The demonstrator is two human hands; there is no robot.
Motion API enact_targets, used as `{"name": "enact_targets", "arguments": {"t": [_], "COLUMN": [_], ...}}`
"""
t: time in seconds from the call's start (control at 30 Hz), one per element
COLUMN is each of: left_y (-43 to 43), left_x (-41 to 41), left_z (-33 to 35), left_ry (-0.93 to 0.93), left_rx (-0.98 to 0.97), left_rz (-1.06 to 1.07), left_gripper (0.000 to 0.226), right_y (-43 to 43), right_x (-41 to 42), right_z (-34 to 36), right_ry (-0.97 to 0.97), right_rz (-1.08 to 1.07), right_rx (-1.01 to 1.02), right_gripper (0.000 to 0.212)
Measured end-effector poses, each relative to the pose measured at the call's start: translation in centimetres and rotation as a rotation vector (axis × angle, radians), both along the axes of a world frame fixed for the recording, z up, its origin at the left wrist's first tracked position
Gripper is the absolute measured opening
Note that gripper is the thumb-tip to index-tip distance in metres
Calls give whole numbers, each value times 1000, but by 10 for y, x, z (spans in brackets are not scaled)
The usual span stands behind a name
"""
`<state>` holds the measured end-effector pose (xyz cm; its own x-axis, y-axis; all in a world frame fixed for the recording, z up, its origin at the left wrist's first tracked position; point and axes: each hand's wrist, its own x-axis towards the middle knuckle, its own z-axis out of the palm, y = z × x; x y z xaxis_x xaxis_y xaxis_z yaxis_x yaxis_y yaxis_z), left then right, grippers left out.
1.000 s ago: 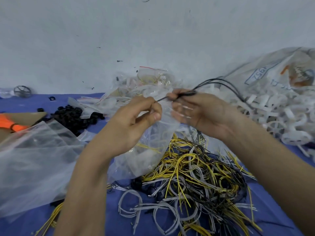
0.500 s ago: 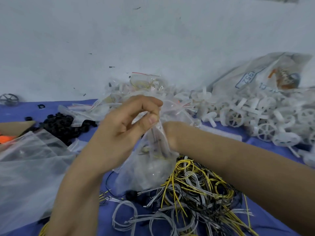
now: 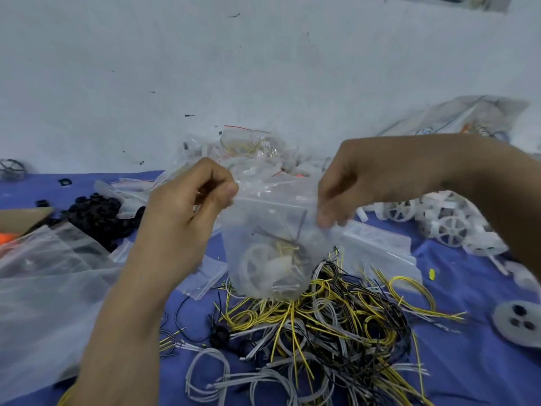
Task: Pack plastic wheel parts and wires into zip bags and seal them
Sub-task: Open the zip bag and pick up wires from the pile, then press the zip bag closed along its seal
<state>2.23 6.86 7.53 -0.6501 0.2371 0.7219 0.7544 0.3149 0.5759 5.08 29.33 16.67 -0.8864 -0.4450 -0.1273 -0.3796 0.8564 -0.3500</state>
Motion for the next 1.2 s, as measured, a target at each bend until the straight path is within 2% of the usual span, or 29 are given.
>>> {"name": "enact_targets", "arguments": {"t": [0.1, 0.2, 0.37, 0.5, 0.6, 0.7, 0.8, 0.83, 1.0, 1.2], "left_y": [2, 2, -1, -5, -7, -6, 0, 2, 7, 10], "left_x": [2, 3, 5, 7, 9, 11, 14, 15, 17, 18], "left_z": [0, 0, 2, 4, 6, 7, 8, 9, 9, 9], "left_ry": [-13, -13, -6, 21, 65, 90, 131, 129, 106, 83], "left_rx": [33, -7, -13, -50, -119, -133, -167, -169, -154, -136], "left_rz": [-11, -24, -21, -20, -32, -58, -82, -92, -134, -146], "left_gripper": [6, 13, 31, 54, 61, 61, 53, 52, 49, 47], "right_y": [15, 19, 20, 23, 25, 19, -1, -9, -26, -29], "right_x": [0, 0, 0, -2, -2, 2, 8, 10, 12, 11], "right_z": [-13, -27, -41, -42, -41, -39, -42, -43, -44, -45], "right_ry": [207, 334, 471, 457, 474, 479, 534, 554, 562, 533], "right_rz": [-73, -85, -81, -98, -111, -115, -12, 21, 50, 47], "right_rx": [-48, -54, -79, -111, -167, -261, -223, -213, -338, -291], "right_gripper": [2, 13, 7, 4, 5, 17, 43, 45, 9, 6]}}
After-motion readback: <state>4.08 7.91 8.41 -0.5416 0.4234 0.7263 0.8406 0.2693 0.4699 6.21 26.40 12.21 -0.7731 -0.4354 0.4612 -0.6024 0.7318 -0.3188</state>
